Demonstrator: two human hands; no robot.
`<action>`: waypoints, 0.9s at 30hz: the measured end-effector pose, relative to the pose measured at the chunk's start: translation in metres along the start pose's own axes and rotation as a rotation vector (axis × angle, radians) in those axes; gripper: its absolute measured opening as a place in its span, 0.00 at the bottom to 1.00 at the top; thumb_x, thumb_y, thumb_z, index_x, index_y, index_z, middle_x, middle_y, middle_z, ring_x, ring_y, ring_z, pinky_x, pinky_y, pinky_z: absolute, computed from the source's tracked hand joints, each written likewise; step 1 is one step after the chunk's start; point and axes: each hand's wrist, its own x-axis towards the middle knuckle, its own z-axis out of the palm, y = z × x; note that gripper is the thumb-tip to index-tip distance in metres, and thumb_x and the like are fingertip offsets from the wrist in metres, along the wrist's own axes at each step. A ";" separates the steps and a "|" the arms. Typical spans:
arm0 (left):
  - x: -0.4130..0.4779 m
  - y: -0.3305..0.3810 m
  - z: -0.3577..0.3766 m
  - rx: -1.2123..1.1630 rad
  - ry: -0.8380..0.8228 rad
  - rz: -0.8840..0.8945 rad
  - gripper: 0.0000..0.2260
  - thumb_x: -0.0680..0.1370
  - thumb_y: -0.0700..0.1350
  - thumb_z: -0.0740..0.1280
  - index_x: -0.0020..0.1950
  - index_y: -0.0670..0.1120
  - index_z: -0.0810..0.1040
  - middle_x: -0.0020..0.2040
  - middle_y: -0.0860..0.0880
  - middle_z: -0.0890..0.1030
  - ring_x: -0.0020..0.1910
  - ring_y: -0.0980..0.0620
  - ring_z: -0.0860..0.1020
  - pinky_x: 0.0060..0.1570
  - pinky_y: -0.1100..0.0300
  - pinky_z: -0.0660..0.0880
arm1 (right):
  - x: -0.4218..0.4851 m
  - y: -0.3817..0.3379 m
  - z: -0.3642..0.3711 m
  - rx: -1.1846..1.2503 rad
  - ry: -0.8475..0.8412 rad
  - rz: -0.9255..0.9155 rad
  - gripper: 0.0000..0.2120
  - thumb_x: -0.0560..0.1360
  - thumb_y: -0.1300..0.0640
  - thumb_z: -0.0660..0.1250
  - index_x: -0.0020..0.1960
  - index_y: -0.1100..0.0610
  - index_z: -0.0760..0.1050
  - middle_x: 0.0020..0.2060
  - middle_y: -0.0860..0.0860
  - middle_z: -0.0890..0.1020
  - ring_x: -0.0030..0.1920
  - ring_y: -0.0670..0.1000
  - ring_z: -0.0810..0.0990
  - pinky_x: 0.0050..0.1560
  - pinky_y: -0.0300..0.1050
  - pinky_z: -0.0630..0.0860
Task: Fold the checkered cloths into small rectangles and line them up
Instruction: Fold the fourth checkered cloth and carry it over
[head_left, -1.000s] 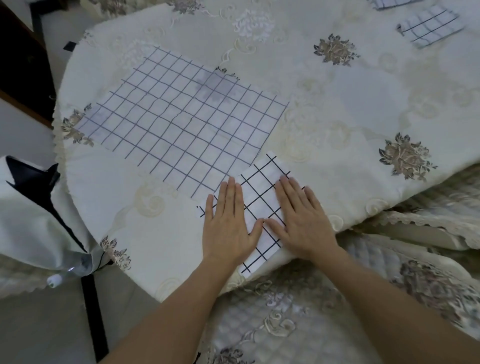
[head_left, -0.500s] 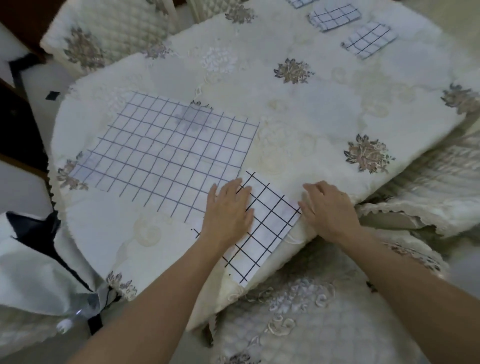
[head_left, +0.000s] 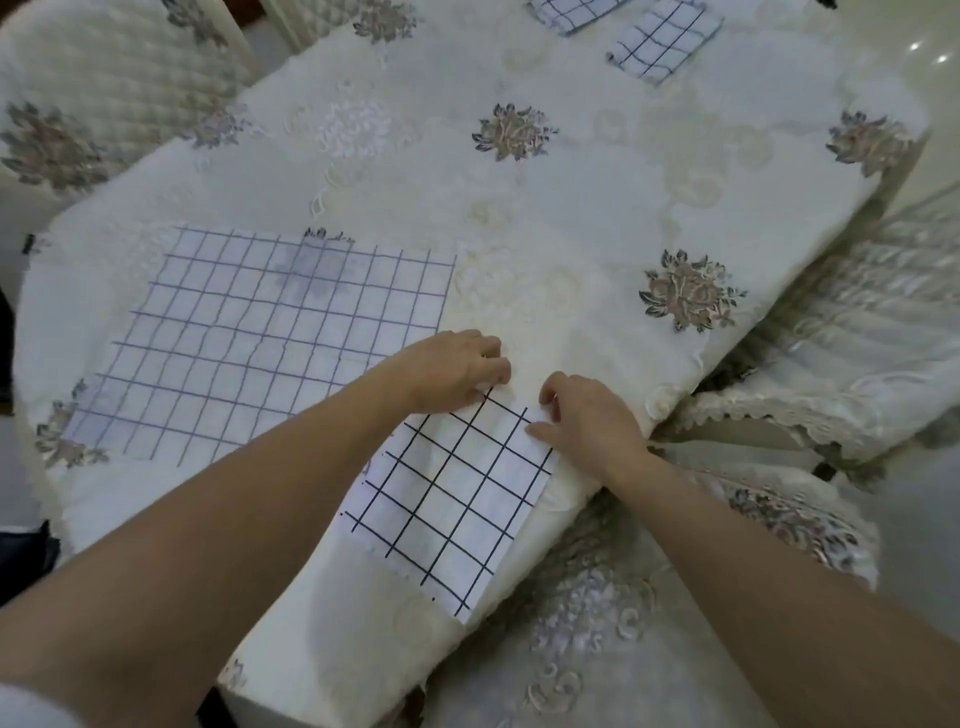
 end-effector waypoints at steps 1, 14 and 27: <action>0.002 -0.002 0.000 -0.012 -0.016 0.006 0.13 0.79 0.43 0.68 0.63 0.47 0.75 0.55 0.48 0.76 0.53 0.47 0.73 0.51 0.52 0.74 | 0.002 0.000 0.000 0.013 -0.013 0.014 0.16 0.73 0.45 0.72 0.54 0.51 0.71 0.47 0.50 0.79 0.51 0.54 0.77 0.54 0.54 0.74; 0.027 -0.008 -0.019 -0.109 -0.240 -0.102 0.03 0.81 0.43 0.63 0.49 0.49 0.70 0.47 0.52 0.74 0.45 0.50 0.73 0.42 0.58 0.67 | 0.018 0.002 -0.016 0.127 -0.122 0.025 0.06 0.73 0.52 0.70 0.42 0.49 0.72 0.41 0.45 0.74 0.47 0.51 0.75 0.49 0.48 0.74; -0.006 0.060 0.000 0.116 0.441 0.139 0.10 0.76 0.42 0.65 0.56 0.42 0.79 0.57 0.43 0.79 0.54 0.43 0.77 0.53 0.47 0.73 | 0.043 0.023 -0.064 0.048 0.090 -0.056 0.05 0.80 0.51 0.64 0.49 0.51 0.68 0.44 0.54 0.79 0.44 0.59 0.77 0.44 0.54 0.76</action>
